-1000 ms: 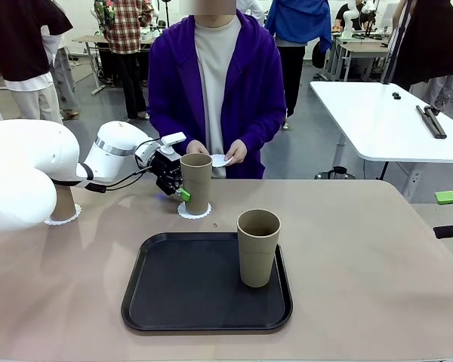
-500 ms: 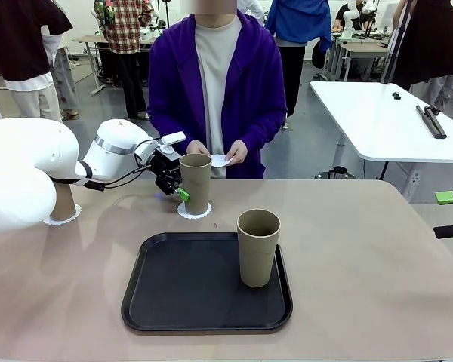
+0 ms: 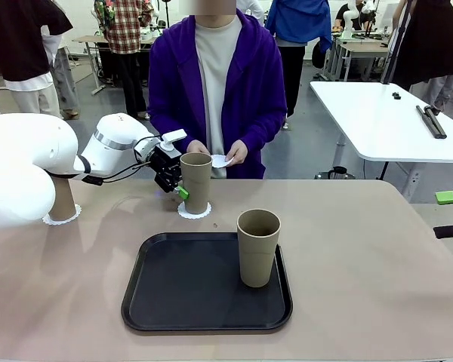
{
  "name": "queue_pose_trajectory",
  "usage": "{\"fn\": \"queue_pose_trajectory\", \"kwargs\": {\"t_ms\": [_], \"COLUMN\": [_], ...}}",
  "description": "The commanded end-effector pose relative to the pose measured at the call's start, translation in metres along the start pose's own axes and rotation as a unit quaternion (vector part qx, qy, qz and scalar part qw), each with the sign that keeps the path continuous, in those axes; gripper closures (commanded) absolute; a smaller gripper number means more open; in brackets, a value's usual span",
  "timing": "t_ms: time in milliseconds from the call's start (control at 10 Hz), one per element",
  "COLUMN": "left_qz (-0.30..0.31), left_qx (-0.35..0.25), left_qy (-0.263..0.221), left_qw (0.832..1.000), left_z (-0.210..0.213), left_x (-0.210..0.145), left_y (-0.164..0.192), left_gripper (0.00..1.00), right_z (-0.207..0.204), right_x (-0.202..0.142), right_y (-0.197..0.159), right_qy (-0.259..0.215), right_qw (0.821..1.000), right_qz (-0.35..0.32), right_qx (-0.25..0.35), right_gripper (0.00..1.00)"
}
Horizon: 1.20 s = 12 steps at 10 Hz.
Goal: Place coasters on the table and set cups on them.
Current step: Take one Reusable plastic cup from the Flat Tray and place it on a coaster set by the human.
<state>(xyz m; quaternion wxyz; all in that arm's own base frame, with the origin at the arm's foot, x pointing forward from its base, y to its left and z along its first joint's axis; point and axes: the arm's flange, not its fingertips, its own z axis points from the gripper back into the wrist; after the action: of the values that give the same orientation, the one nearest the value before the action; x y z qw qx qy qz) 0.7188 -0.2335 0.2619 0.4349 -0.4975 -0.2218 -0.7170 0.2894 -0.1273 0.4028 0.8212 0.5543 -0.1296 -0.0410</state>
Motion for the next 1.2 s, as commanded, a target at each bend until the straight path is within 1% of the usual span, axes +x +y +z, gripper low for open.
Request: {"fn": "queue_pose_trajectory", "kwargs": {"t_ms": [0,500,800,1100], "left_qz": [0.006,0.008,0.006,0.003], "left_qx": [0.003,0.010,0.025,0.035], "left_qy": [0.033,0.057,0.096,0.122], "left_qw": [0.999,0.998,0.995,0.992], "left_z": [-0.001,-0.001,0.002,0.004], "left_x": [0.004,0.003,0.008,0.014], "left_y": [-0.002,-0.006,-0.013,-0.019], "left_gripper": [0.00,0.00,0.00,0.00], "right_z": [0.000,0.000,0.000,0.000], "right_x": [0.001,0.001,0.001,0.001], "right_y": [0.001,0.001,0.001,0.001], "right_qy": [-0.001,-0.001,-0.001,-0.001], "right_qw": [1.000,1.000,1.000,1.000], "right_qz": [0.004,0.004,0.004,0.004], "right_qx": [0.006,0.006,0.006,0.006], "right_gripper": [0.00,0.00,0.00,0.00]}}
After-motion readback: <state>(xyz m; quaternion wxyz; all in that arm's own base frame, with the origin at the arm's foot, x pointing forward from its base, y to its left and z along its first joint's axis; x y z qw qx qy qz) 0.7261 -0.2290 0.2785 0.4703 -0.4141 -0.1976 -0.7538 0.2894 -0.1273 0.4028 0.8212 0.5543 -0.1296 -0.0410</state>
